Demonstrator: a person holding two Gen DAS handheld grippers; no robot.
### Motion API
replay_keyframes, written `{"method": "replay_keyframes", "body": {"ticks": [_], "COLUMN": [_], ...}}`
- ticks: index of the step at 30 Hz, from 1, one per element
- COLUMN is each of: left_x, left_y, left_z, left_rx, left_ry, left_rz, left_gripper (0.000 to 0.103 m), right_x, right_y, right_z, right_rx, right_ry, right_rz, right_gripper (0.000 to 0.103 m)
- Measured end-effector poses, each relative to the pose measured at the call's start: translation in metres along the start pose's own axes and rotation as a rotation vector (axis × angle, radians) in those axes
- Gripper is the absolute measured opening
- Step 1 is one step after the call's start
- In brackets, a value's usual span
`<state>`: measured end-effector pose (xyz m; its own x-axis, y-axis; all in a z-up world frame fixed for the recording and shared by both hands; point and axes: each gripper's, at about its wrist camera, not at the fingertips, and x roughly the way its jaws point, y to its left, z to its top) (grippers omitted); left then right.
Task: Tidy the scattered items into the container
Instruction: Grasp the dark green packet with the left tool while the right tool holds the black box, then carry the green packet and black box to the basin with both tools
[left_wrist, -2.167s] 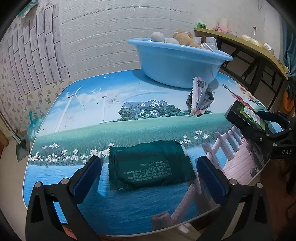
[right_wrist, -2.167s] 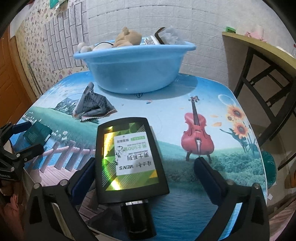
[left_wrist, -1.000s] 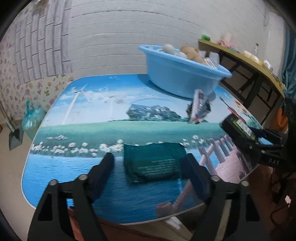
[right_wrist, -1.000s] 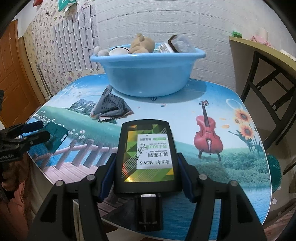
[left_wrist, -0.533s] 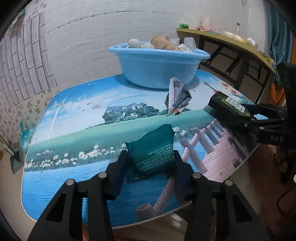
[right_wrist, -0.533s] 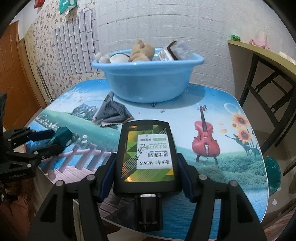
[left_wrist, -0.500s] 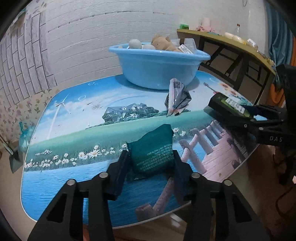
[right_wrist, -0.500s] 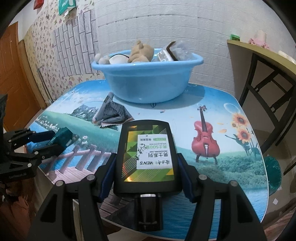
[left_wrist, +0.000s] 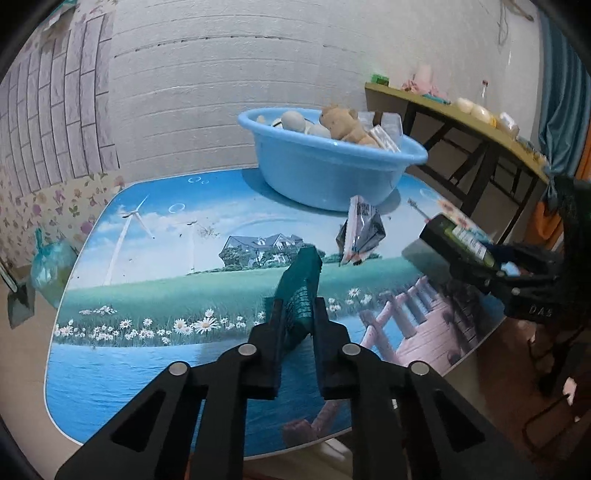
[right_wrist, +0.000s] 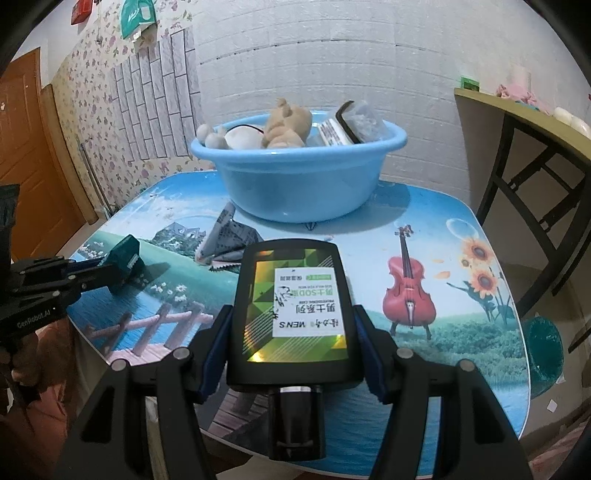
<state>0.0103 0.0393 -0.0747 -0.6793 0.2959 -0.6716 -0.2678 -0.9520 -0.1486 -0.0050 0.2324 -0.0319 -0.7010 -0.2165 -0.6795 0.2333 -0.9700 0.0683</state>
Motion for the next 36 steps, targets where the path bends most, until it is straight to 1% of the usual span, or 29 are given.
{"method": "replay_keyframes", "body": {"ticks": [5, 9, 15, 19, 23, 29, 36], "left_x": [-0.011, -0.021, -0.037, -0.039, -0.032, -0.018, 0.014], "left_y": [0.004, 0.006, -0.005, -0.012, -0.018, -0.025, -0.032], "left_z": [0.01, 0.024, 0.052, 0.07, 0.088, 0.12, 0.15], "left_rx": [-0.013, -0.043, -0.016, -0.009, 0.002, 0.024, 0.056], "left_ry": [-0.048, -0.073, -0.127, -0.151, -0.158, -0.169, -0.149], "left_rz": [0.048, 0.028, 0.002, -0.02, -0.026, -0.037, -0.049], "left_gripper": [0.009, 0.009, 0.009, 0.009, 0.009, 0.009, 0.009], "right_x": [-0.004, -0.012, -0.029, -0.034, -0.03, -0.013, 0.009], "right_y": [0.0, 0.0, 0.005, 0.006, 0.007, 0.004, -0.01], "right_z": [0.003, 0.012, 0.034, 0.05, 0.068, 0.09, 0.117], "right_rx": [0.006, 0.017, 0.018, 0.011, 0.001, -0.005, -0.001], "right_ry": [-0.005, -0.03, -0.087, -0.121, -0.145, -0.152, -0.168], "right_rz": [0.003, 0.021, 0.046, 0.064, 0.078, 0.092, 0.1], "right_gripper": [0.061, 0.061, 0.061, 0.061, 0.061, 0.061, 0.061]}}
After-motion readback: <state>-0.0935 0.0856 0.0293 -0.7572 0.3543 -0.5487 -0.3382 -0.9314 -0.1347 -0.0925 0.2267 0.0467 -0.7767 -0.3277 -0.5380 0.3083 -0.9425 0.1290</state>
